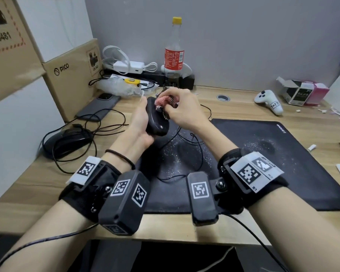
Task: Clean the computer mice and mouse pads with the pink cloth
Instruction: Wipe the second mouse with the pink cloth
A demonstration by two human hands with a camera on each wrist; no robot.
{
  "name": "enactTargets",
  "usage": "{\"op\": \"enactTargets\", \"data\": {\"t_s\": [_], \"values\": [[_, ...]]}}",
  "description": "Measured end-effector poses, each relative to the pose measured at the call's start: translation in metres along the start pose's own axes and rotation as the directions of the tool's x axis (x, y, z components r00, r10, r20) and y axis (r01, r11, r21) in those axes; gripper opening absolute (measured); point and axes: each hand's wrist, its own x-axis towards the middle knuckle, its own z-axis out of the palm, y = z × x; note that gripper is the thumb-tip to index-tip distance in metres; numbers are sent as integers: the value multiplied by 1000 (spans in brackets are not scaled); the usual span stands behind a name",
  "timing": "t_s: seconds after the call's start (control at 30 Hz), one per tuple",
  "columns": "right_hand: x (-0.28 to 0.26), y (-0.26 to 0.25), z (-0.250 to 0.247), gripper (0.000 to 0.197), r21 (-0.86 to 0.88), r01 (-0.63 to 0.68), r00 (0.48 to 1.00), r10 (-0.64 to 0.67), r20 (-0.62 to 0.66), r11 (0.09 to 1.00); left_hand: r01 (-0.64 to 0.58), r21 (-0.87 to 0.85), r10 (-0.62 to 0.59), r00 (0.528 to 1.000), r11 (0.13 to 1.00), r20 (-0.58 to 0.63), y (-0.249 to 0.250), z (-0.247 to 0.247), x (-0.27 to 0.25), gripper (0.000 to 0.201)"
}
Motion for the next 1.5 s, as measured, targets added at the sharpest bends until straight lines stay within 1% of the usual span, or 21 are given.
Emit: {"op": "enactTargets", "data": {"t_s": [0.03,0.1,0.2,0.23,0.33,0.4,0.47,0.6,0.67,0.8,0.87,0.97,1.03,1.07,1.1,1.17,1.23,1.3,1.4,1.43,1.5], "values": [[0,-1,1,20,3,5,1000,-5,-4,1000,6,-5,-6,1000,1000,-4,1,-1,0,53],[-2,-6,6,20,37,57,998,-58,29,998,51,-44,-51,999,998,1,7,-1,2,54],[-9,-15,14,19,167,142,980,-162,114,976,99,-187,-92,995,977,48,20,-5,4,55],[-12,-15,15,18,208,161,974,-189,121,965,99,-194,-94,995,976,32,24,-6,4,58],[-20,-12,13,16,274,186,966,-227,123,944,92,-81,-97,994,992,-54,32,-11,8,64],[-22,-9,9,20,304,146,972,-194,132,941,69,-30,-71,995,997,-69,32,-12,7,58],[-22,-7,7,20,305,104,982,-146,118,947,55,22,-54,998,998,-42,30,-11,6,55],[-18,3,6,20,256,52,998,-59,19,965,59,38,-63,989,998,135,24,-11,4,50],[-15,10,7,20,228,21,999,-14,-32,973,57,50,-66,979,997,190,20,-13,4,49],[-6,14,8,17,207,-46,987,76,-139,977,50,101,-70,976,994,205,11,-15,4,50],[-1,13,8,17,231,-95,973,140,-185,968,39,115,-64,972,993,226,9,-12,2,49],[4,9,9,13,275,-125,952,193,-236,953,35,76,-53,963,997,263,7,-6,2,47],[3,8,9,14,236,-127,957,181,-228,964,41,32,-48,969,999,242,7,-5,7,48],[1,8,10,15,207,-126,966,167,-199,970,53,5,-53,979,999,199,8,-5,11,48],[-3,8,11,15,192,-123,976,154,-155,974,72,-25,-68,987,997,145,9,-5,15,47],[-12,6,14,15,217,-115,989,131,-62,969,73,-11,-73,997,997,-6,13,-3,22,43],[-19,3,14,17,252,-93,995,102,-20,963,17,22,-14,992,1000,-125,19,2,23,44],[-22,-1,10,19,283,-77,997,73,25,956,-41,-13,38,988,999,-152,24,4,25,45],[-25,1,4,20,300,-113,990,82,112,947,-44,-100,28,987,994,-158,30,-3,28,36],[-25,2,4,19,301,-133,988,102,119,944,-38,-116,19,987,992,-158,30,-4,27,35],[-25,4,4,18,318,-148,989,131,74,937,-39,-105,26,991,994,-129,28,-3,22,40]]}}
